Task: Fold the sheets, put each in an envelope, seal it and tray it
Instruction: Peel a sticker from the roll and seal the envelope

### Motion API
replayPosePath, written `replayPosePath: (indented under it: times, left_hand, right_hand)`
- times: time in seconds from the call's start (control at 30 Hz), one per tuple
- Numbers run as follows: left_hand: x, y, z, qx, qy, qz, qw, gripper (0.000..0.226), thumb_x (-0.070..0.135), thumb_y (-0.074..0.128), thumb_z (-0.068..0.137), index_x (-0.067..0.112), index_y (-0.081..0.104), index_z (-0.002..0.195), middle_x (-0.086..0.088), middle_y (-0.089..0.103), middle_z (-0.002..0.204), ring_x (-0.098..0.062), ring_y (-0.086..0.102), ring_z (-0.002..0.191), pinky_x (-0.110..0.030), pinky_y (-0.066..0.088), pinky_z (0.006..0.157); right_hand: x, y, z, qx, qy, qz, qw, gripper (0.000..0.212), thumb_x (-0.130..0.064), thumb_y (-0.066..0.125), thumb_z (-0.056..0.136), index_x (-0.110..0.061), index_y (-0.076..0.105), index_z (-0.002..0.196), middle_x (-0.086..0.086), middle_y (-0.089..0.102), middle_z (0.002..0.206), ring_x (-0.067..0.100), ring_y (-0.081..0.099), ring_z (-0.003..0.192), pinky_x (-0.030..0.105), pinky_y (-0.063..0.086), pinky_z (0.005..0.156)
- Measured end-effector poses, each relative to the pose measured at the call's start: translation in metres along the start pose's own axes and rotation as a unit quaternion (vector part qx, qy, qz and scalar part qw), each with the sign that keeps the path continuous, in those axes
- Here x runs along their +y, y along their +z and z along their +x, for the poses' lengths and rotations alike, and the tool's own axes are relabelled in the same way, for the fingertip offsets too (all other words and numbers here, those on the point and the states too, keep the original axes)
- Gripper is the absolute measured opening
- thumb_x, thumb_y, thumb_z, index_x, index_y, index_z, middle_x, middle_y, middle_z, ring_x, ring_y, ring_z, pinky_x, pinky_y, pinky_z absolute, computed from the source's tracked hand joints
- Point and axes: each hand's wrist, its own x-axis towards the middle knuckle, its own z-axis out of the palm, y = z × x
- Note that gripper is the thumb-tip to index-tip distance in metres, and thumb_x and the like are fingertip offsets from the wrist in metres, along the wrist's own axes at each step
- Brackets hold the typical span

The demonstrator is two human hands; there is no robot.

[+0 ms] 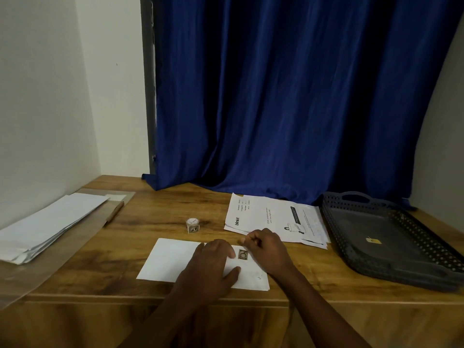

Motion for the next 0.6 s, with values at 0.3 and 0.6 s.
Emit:
replayPosePath:
  times: [0.3,0.6]
  left_hand:
    - [0.002,-0.001,0.002,0.019,-0.039,0.006,0.999,0.09,0.069,0.052,0.089,0.025,0.014,0.157,0.003,0.018,0.166,-0.017,0.021,0.15,-0.031,0.025,0.122]
    - [0.012,-0.011,-0.005,0.04,-0.035,0.001,0.999,0.09,0.068,0.056,0.086,0.028,0.014,0.155,0.004,0.018,0.163,-0.017,0.019,0.149,-0.033,0.024,0.122]
  right_hand:
    - [-0.033,-0.027,0.006,-0.164,-0.005,0.064,0.984,0.015,-0.031,0.058,0.1,-0.026,0.072,0.097,-0.009,0.072,0.103,0.008,0.065,0.096,0.028,0.052,0.09]
    - [-0.065,-0.027,0.048,-0.316,0.008,-0.064,0.946,0.051,-0.058,0.075,0.078,-0.015,0.077,0.105,0.005,0.074,0.106,0.018,0.065,0.101,0.034,0.047,0.095]
